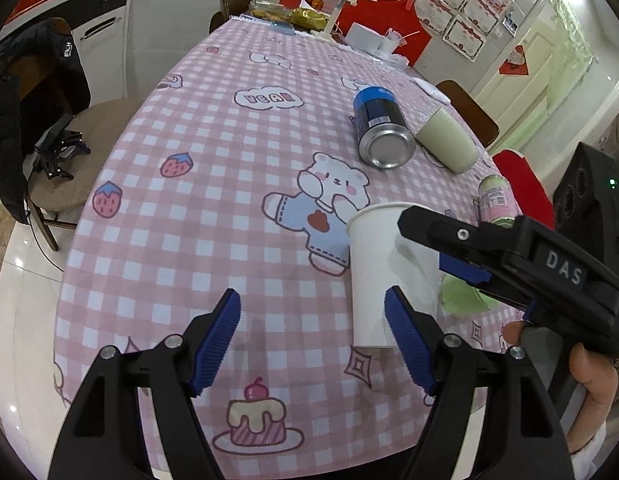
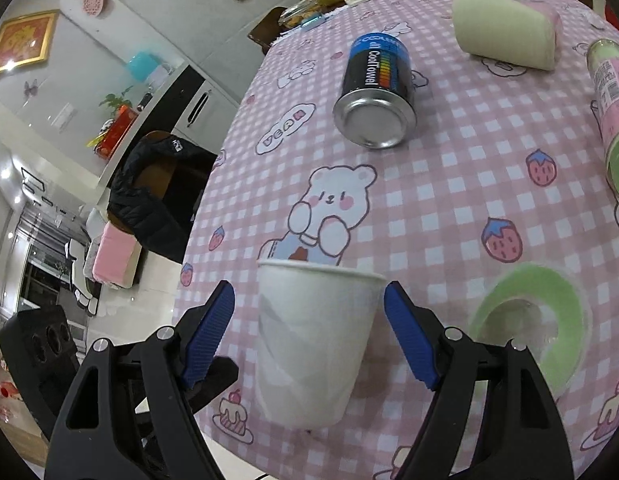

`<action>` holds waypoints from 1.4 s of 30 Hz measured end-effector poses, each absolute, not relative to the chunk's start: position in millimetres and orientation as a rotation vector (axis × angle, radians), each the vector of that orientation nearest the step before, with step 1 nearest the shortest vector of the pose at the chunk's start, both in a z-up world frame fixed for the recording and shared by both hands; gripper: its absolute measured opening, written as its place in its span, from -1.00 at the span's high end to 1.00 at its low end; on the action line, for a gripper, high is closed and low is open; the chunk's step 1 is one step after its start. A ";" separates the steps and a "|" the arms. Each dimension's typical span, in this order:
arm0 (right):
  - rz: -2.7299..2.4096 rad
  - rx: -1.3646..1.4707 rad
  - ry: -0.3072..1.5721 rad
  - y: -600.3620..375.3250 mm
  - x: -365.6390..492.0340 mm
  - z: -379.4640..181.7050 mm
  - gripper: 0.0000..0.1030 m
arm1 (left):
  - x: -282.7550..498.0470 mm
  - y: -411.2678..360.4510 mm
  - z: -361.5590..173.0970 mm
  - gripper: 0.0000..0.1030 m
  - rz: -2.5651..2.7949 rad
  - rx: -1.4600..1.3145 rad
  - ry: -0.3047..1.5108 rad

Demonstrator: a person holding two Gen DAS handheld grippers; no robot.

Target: Flip cup upside down

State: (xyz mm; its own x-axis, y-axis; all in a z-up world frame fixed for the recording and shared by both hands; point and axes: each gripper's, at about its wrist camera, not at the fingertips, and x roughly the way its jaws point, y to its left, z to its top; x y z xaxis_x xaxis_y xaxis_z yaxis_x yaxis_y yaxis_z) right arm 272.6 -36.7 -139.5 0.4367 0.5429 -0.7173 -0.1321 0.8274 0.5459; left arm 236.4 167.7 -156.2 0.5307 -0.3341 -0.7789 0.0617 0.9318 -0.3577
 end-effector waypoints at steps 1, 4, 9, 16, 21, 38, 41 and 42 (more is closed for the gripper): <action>0.436 0.442 1.040 -36.6 273.7 -139.6 -0.44 | 237.6 167.1 -156.9 -0.43 -0.247 -0.305 0.989; 0.441 0.435 1.045 -34.9 277.9 -139.6 -0.44 | 238.7 165.4 -159.0 -0.43 -0.250 -0.301 0.991; 0.456 0.419 1.055 -27.3 283.1 -139.7 -0.38 | 239.8 162.6 -161.1 -0.43 -0.260 -0.299 0.993; 0.442 0.384 1.092 -18.4 292.7 -143.1 -0.37 | 241.6 162.9 -162.6 -0.43 -0.272 -0.299 0.991; 0.459 0.371 1.107 -13.4 295.7 -144.6 -0.34 | 242.5 161.6 -162.8 -0.43 -0.276 -0.296 0.991; 0.392 0.047 0.725 -10.5 255.3 -104.7 -0.29 | 248.9 152.4 -164.4 -0.43 -0.294 -0.313 0.990; 0.371 -0.004 0.659 -10.2 253.8 -108.3 -0.29 | 248.7 153.1 -167.6 -0.43 -0.280 -0.315 0.998; 0.371 -0.003 0.653 -12.8 255.9 -110.8 -0.29 | 248.9 154.5 -168.9 -0.43 -0.266 -0.315 1.001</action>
State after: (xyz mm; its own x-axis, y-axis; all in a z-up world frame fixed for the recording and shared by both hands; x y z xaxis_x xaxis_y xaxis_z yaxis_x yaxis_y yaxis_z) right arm 255.9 -12.8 -110.8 0.7312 0.3359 -0.5938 -0.3375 0.9345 0.1130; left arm 248.9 154.5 -168.9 0.5138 -0.3594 -0.7790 0.0738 0.9231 -0.3773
